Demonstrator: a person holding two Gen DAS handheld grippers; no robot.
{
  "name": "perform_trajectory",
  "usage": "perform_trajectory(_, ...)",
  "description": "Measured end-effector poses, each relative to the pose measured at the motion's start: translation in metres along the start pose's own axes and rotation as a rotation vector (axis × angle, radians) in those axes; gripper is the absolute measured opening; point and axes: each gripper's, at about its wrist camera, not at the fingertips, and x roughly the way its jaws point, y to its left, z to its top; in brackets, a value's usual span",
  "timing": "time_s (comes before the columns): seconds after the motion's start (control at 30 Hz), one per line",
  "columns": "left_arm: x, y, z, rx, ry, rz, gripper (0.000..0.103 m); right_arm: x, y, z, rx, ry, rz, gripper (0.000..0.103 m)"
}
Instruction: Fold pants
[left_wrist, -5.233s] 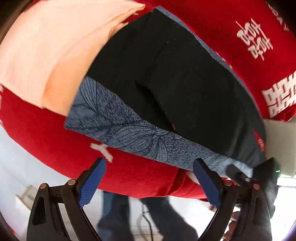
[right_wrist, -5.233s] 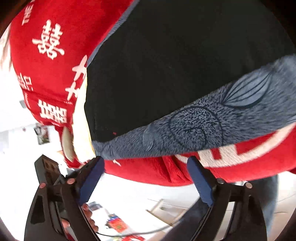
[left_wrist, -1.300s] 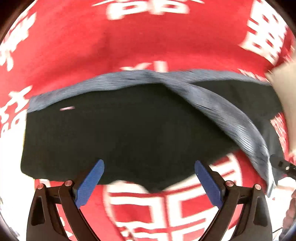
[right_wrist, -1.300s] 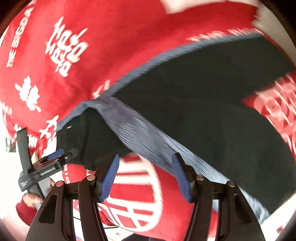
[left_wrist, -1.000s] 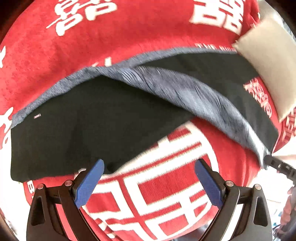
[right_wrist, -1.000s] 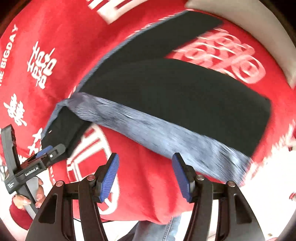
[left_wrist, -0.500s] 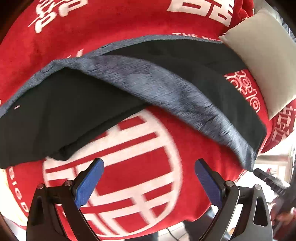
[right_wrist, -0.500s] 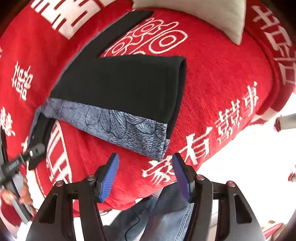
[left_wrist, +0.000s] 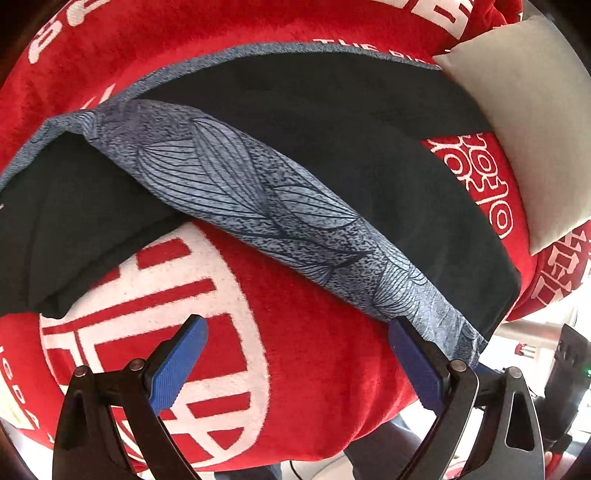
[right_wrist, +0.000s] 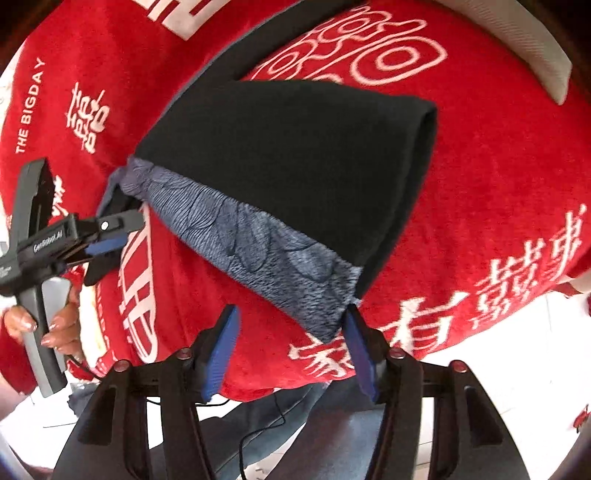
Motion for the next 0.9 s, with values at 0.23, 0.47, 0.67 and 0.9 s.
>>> perform_trajectory(0.23, 0.006, -0.008, 0.009, -0.021, 0.029, -0.020, 0.099, 0.007, -0.016, 0.015, 0.124, 0.092, 0.021, 0.004)
perform_trajectory(0.47, 0.004, -0.008, 0.021, -0.146, 0.037, -0.124, 0.099, -0.056, 0.003, 0.061, 0.063, 0.054, 0.186, 0.003)
perform_trajectory(0.67, 0.025, -0.010, 0.028, -0.312, 0.071, -0.202, 0.099, -0.083, 0.015, 0.103, 0.004, 0.078, 0.278, 0.003)
perform_trajectory(0.9, 0.031, -0.023, 0.035, -0.409, 0.052, -0.324, 0.033, -0.096, 0.022, 0.133, -0.028, 0.105, 0.338, 0.003)
